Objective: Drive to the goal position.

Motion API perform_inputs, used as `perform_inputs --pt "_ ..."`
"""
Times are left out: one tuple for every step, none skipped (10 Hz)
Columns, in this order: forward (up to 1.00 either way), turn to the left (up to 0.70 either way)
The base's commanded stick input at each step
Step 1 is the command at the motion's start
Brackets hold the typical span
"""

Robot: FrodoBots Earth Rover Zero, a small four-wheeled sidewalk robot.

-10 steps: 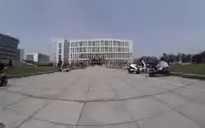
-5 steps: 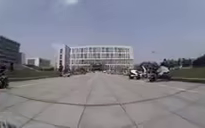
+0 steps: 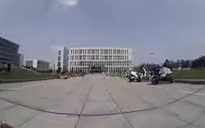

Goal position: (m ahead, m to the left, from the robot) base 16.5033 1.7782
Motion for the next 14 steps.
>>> perform_inputs --pt "1.00 0.00" --pt "1.00 0.00" --pt "1.00 0.00" --pt "1.00 0.00" --pt "1.00 0.00" --pt "1.00 0.00" --pt "1.00 0.00" --pt "1.00 0.00" --pt "1.00 0.00" --pt "1.00 0.00" --pt "1.00 0.00" --pt "1.00 0.00" --pt "1.00 0.00" --pt "1.00 0.00"
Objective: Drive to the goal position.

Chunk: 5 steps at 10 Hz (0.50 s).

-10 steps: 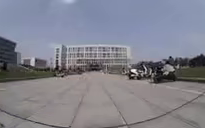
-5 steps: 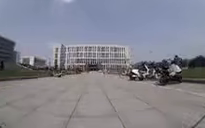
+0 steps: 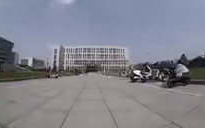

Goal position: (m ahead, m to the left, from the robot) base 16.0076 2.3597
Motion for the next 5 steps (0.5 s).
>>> perform_inputs --pt "1.00 0.00" --pt "1.00 0.00" --pt "1.00 0.00" --pt "1.00 0.00" --pt "1.00 0.00"
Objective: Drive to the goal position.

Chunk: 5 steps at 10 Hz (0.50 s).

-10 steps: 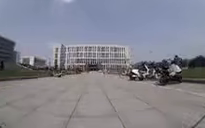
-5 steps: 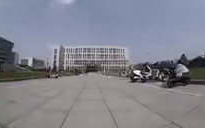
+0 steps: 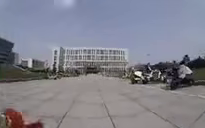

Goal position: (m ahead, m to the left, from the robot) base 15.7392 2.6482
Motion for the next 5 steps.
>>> perform_inputs --pt "1.00 0.00" --pt "1.00 0.00" --pt "1.00 0.00" --pt "1.00 0.00" --pt "1.00 0.00"
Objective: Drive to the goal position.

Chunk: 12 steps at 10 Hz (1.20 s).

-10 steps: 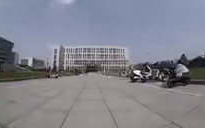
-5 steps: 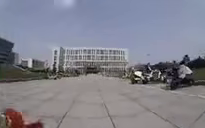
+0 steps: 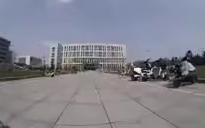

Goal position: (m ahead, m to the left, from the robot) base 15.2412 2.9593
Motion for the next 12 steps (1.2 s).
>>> perform_inputs --pt "1.00 0.00" --pt "1.00 0.00" --pt "1.00 0.00" --pt "1.00 0.00" --pt "1.00 0.00" --pt "1.00 0.00" --pt "1.00 0.00" --pt "1.00 0.00" --pt "1.00 0.00" --pt "1.00 0.00" --pt "1.00 0.00" --pt "1.00 0.00"
